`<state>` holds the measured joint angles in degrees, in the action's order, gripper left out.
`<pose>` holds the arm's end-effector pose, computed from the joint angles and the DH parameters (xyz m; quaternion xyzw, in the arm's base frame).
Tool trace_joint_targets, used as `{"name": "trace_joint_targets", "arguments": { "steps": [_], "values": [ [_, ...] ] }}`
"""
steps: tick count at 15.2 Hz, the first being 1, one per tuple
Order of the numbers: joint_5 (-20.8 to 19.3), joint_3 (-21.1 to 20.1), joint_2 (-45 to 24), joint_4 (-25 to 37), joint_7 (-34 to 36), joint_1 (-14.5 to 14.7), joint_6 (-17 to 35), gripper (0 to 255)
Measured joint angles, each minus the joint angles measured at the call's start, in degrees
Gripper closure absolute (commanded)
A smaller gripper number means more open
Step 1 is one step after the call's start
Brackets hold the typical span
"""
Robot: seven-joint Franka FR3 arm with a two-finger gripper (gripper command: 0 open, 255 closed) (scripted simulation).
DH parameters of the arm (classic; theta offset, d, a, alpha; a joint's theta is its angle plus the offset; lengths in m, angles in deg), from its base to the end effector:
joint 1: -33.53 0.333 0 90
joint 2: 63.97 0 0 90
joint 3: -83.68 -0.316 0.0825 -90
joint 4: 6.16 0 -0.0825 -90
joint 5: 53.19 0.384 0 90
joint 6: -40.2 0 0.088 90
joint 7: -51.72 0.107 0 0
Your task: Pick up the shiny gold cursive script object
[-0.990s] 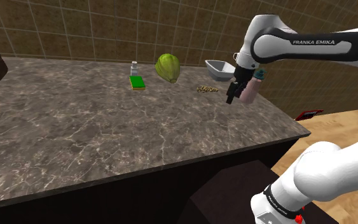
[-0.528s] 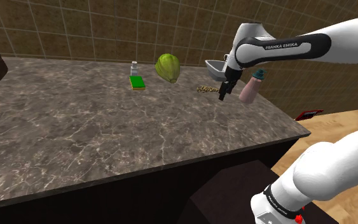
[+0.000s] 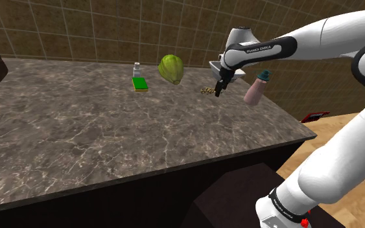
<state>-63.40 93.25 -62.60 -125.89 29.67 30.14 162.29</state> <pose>0.5314 -0.1307 0.4404 0.9890 0.1235 0.0083 0.0812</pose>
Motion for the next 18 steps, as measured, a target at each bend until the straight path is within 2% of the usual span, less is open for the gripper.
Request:
{"name": "trace_joint_targets", "arguments": {
  "steps": [10,18],
  "values": [
    [0.0,1.0,-19.0,19.7,-6.7,-2.1,4.1,0],
    [-0.2,1.0,-22.1,18.1,-6.2,-2.3,8.9,0]
  ]
}}
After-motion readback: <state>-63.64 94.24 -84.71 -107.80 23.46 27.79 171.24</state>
